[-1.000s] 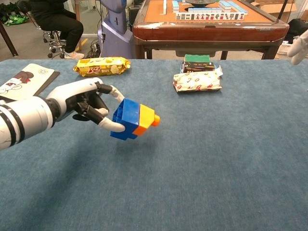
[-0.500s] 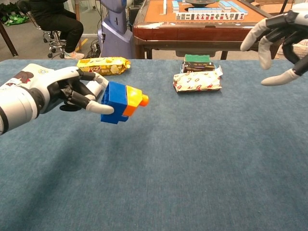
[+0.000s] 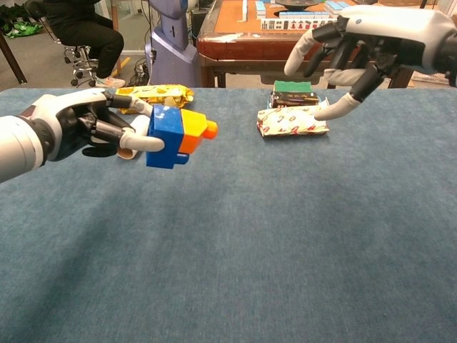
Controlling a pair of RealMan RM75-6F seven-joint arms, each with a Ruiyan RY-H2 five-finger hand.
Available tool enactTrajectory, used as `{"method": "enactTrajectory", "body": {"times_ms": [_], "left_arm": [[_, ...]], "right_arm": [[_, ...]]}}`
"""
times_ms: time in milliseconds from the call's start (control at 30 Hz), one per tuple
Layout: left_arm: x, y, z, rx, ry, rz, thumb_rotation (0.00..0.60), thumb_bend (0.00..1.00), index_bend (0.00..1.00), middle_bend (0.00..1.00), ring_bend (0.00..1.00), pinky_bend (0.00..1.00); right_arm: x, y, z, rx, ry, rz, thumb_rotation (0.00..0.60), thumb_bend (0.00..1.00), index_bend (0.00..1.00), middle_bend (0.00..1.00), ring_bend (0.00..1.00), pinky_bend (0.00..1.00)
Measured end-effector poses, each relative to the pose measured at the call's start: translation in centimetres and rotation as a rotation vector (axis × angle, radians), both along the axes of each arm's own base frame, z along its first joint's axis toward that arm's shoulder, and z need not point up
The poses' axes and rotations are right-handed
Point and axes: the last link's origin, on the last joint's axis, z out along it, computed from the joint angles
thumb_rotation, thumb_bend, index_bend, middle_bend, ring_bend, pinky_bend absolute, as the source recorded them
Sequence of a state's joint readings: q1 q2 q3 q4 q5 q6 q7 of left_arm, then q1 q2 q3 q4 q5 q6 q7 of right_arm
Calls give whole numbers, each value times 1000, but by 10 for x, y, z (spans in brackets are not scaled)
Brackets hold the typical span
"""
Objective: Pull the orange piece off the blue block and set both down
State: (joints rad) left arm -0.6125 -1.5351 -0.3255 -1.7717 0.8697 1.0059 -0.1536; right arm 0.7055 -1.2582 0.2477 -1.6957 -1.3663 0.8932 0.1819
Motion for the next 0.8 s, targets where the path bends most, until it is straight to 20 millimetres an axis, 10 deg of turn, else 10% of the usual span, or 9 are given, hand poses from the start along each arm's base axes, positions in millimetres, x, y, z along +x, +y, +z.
{"method": "enactTrajectory", "body": {"times_ms": [800], "left_arm": [[20, 12, 4, 6, -134, 54, 600, 156, 637, 1000, 1000, 1000]], "right_arm": [[79, -42, -18, 93, 102, -24, 600, 0, 406, 1000, 1000, 1000]]}}
